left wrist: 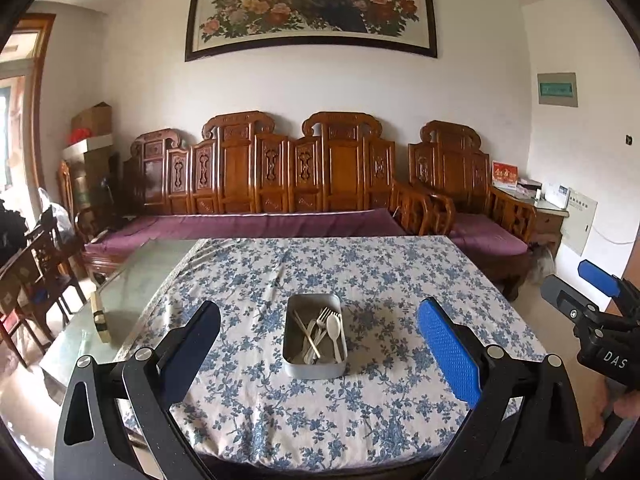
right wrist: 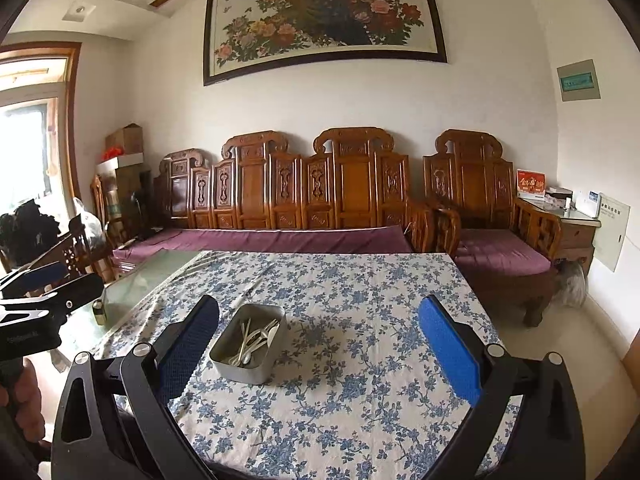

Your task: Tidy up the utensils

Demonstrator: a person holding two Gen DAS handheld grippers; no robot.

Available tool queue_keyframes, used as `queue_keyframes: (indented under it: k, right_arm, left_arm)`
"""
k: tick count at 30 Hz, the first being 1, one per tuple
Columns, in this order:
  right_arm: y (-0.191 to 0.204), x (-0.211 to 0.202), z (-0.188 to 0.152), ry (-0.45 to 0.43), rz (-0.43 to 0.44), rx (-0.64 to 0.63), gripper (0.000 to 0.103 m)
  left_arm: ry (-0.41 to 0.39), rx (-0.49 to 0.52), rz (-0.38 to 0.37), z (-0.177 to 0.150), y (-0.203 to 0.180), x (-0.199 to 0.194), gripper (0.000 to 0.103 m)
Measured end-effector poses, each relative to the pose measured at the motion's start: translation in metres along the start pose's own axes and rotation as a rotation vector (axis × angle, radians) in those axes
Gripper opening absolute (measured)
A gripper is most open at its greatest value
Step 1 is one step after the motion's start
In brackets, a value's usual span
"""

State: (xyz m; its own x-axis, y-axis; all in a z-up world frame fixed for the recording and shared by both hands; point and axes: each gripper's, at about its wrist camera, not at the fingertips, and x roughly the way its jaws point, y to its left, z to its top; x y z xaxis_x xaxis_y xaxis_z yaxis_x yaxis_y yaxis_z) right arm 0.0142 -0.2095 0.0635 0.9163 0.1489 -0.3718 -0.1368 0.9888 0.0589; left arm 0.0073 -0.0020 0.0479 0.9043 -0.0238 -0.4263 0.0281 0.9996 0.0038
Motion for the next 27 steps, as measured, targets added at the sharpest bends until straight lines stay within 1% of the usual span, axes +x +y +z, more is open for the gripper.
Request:
queue_keyframes:
  k: [27]
  right_arm:
    - [0.0039,-0.0027,0.0022,-0.007,0.0,-0.006,0.1]
  left_arm:
    - [0.005,0.009,-0.011,-0.004,-0.0054,-0.0007,0.095]
